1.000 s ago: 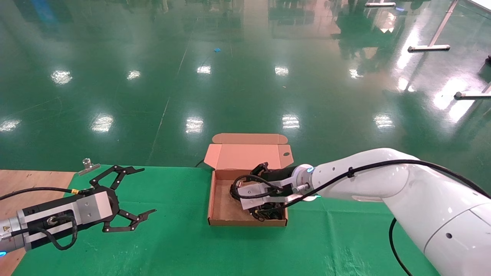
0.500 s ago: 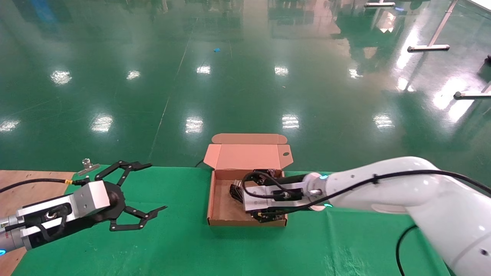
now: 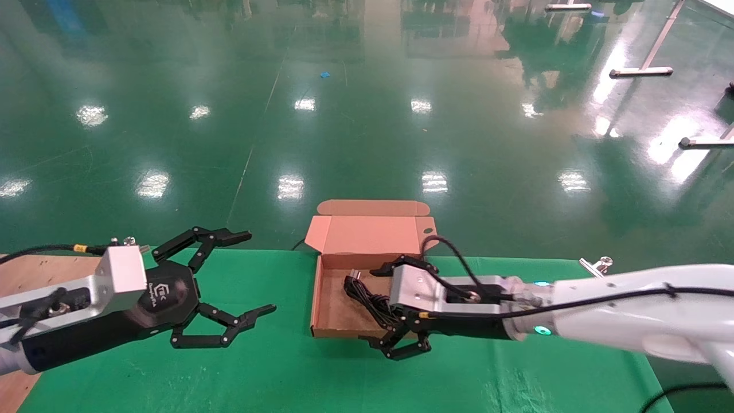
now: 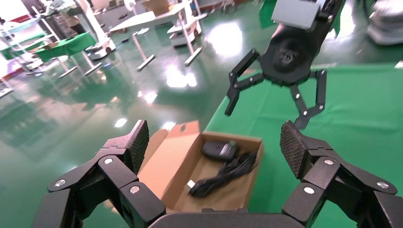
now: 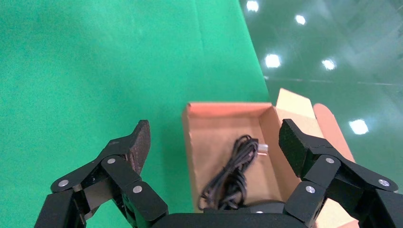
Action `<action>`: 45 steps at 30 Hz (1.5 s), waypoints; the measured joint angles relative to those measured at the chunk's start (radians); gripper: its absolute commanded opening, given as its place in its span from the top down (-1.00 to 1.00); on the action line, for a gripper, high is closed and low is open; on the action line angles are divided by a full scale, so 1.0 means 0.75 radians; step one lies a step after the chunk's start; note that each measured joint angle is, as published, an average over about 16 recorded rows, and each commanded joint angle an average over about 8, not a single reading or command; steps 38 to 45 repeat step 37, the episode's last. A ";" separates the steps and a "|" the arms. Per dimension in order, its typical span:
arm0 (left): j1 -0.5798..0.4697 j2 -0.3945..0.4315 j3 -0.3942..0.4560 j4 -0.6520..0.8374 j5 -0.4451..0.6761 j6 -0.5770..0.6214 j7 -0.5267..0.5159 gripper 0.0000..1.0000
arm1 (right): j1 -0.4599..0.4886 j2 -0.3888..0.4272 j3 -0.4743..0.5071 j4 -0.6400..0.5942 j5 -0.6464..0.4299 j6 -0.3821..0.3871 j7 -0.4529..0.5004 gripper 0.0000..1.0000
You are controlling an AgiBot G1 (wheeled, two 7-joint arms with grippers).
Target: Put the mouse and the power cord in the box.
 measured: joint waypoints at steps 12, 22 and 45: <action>0.075 -0.053 -0.175 -0.274 0.051 0.068 -0.357 -1.00 | -0.143 0.203 0.208 0.200 0.238 -0.193 0.168 -1.00; 0.137 -0.097 -0.321 -0.502 0.094 0.125 -0.654 -1.00 | -0.262 0.373 0.381 0.367 0.437 -0.353 0.308 -1.00; 0.205 -0.144 -0.479 -0.751 0.141 0.187 -0.978 -1.00 | -0.398 0.566 0.579 0.558 0.664 -0.536 0.468 -1.00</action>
